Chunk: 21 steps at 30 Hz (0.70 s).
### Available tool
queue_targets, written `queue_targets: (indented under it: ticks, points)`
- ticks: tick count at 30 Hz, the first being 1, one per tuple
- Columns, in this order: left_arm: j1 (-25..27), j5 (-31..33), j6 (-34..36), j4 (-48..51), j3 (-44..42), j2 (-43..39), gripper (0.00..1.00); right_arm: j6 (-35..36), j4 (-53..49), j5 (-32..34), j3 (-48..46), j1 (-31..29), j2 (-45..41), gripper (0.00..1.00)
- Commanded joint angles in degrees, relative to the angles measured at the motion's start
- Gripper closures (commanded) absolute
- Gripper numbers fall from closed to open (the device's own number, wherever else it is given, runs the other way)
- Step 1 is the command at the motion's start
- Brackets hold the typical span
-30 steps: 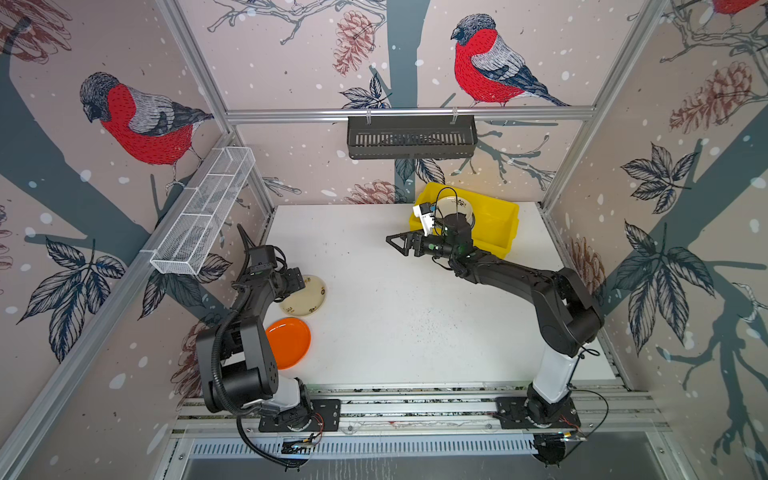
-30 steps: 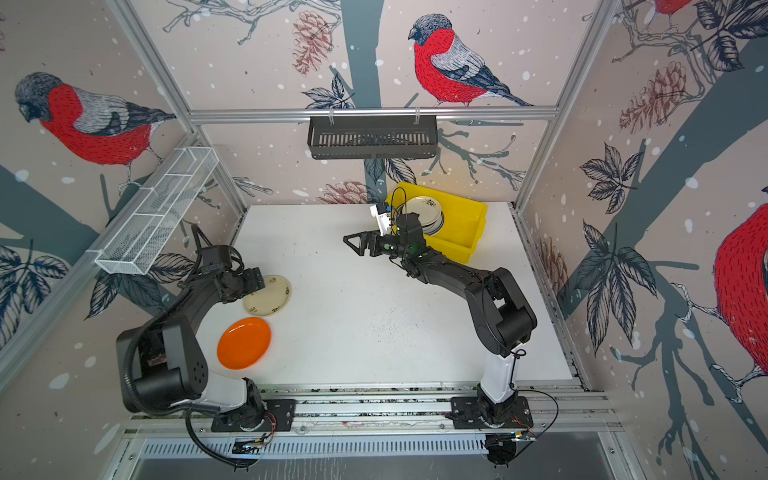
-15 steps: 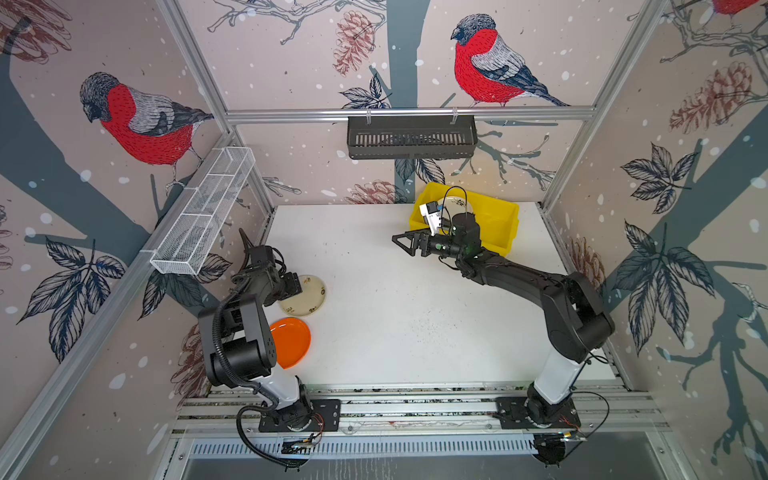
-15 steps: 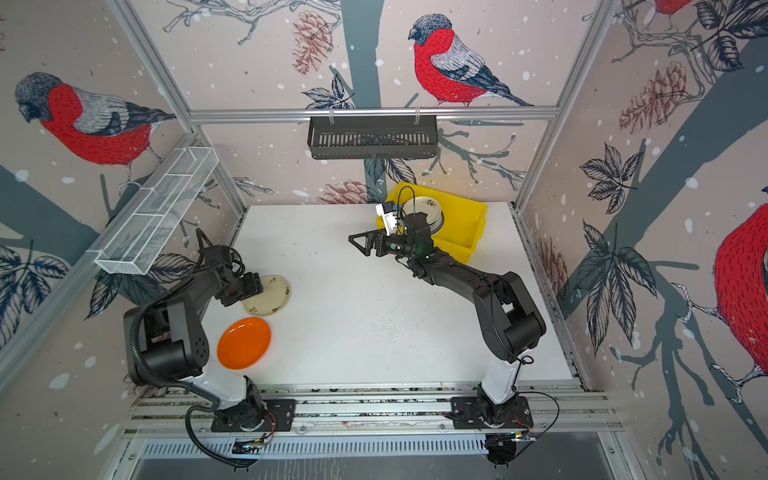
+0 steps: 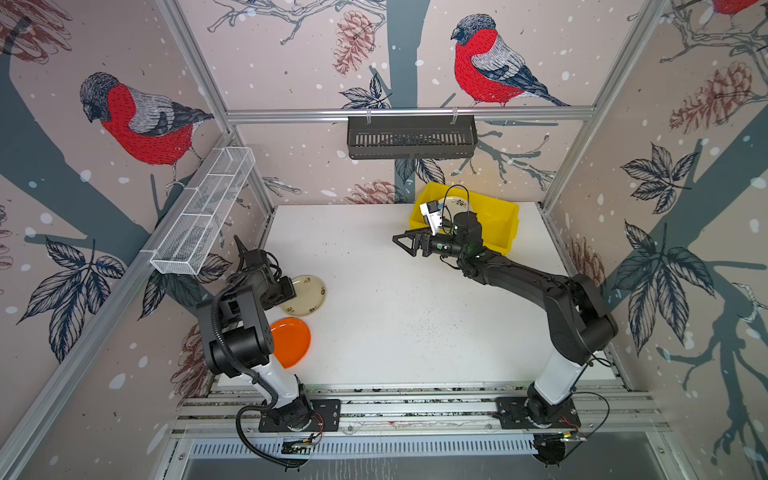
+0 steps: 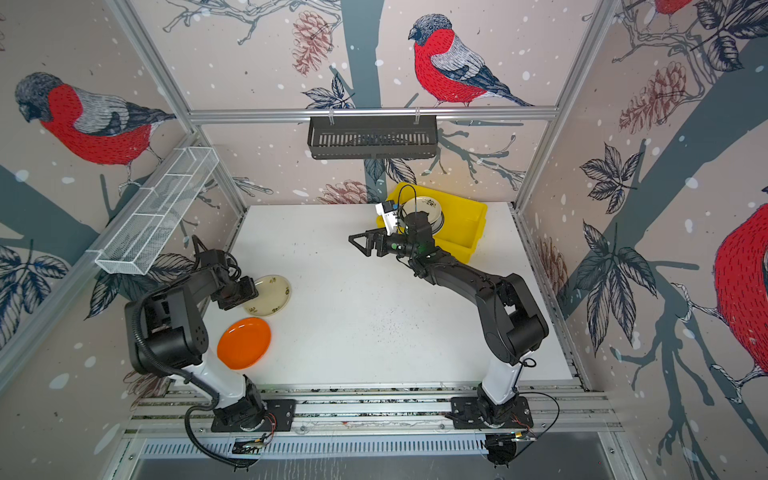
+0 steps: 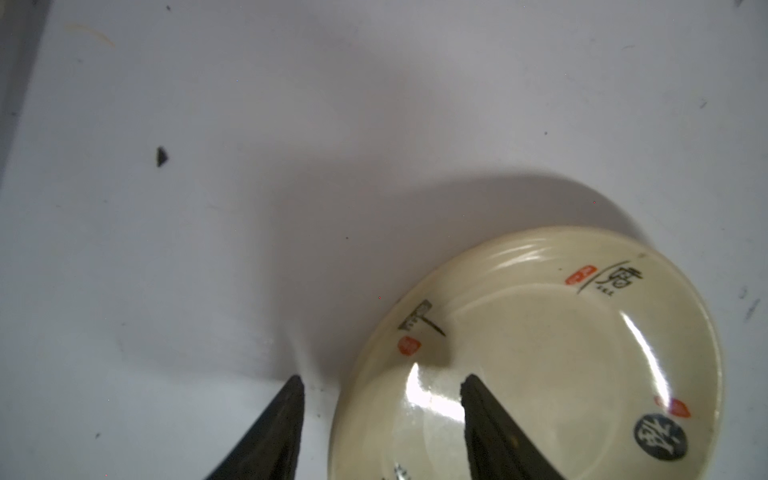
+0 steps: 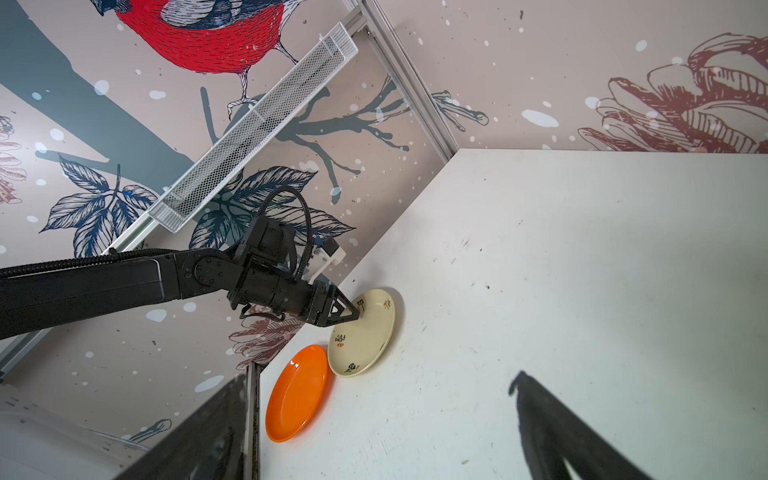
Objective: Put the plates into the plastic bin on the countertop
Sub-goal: 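Close the left gripper on the character-printed plate's rim and tilt it upright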
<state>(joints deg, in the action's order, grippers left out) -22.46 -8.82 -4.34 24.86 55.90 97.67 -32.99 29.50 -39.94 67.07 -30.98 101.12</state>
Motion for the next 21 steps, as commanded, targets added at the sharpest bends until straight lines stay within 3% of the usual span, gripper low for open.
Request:
queue_targets:
  ticks: [1,21]
  points:
    - [-0.9,-4.0,1.6,1.2,1.0,1.8,0.41,0.3,0.3,-0.1,0.3,0.0,-0.6,0.00]
    - [-1.4,-12.6,3.0,0.4,2.0,5.4,0.66,0.6,-0.8,1.3,0.1,0.3,-1.1,0.00]
